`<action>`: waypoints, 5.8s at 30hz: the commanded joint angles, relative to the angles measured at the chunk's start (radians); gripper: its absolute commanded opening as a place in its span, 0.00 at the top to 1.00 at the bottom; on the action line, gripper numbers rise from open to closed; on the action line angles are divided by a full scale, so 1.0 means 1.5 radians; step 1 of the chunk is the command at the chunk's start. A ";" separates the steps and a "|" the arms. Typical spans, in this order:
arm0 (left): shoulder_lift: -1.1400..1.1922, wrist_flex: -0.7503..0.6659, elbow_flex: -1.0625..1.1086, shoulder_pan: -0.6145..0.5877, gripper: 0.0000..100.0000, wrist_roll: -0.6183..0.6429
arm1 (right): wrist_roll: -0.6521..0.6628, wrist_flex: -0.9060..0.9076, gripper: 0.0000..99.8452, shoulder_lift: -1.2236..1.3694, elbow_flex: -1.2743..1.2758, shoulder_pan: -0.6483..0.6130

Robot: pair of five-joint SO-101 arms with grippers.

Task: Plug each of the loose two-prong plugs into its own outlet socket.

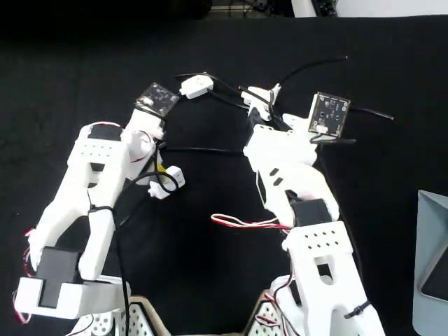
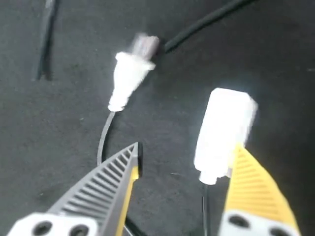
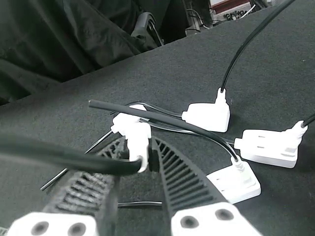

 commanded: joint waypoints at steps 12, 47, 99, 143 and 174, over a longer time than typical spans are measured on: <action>0.042 -0.015 -0.032 0.035 0.71 -0.006 | -0.004 -0.013 0.99 -0.014 -0.002 0.005; 0.340 0.180 -0.364 -0.040 0.71 -0.034 | -0.004 -0.013 0.99 -0.014 -0.003 0.005; 0.225 0.200 -0.230 0.082 0.87 -0.076 | 0.017 -0.013 0.99 -0.014 -0.003 0.005; -0.526 -0.047 0.437 -0.254 0.69 0.208 | 0.217 0.052 0.99 0.224 -0.074 -0.341; -0.526 -0.109 0.492 -0.254 0.69 0.209 | 0.264 0.219 0.99 0.405 -0.233 -0.364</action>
